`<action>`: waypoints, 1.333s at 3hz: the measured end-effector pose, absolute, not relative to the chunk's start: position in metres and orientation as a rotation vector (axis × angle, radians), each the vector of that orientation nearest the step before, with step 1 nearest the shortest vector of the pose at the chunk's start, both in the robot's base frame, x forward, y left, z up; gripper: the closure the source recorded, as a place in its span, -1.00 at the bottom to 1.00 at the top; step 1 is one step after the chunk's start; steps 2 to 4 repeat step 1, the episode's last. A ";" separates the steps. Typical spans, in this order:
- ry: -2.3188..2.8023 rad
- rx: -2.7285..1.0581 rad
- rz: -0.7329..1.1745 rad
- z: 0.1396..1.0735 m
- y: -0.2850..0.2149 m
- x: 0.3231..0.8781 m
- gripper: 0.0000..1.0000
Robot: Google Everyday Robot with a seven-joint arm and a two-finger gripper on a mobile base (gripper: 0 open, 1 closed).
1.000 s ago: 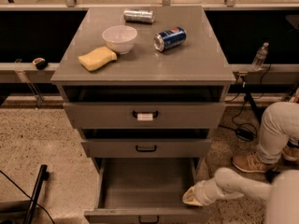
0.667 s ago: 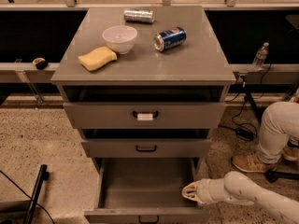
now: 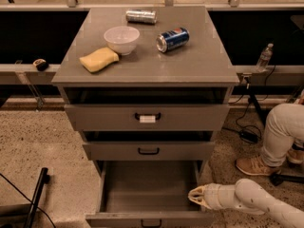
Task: Open bottom drawer
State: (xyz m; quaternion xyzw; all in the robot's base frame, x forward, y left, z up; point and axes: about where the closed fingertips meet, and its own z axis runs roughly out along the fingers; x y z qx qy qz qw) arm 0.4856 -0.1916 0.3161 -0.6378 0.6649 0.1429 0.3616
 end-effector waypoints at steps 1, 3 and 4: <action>1.713 -1.643 0.368 0.316 -0.192 0.486 -0.24; 1.713 -1.643 0.368 0.316 -0.192 0.486 -0.24; 1.713 -1.643 0.368 0.316 -0.192 0.486 -0.24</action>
Offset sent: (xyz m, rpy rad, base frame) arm 0.0000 0.0000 0.0000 0.0000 0.0000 0.0000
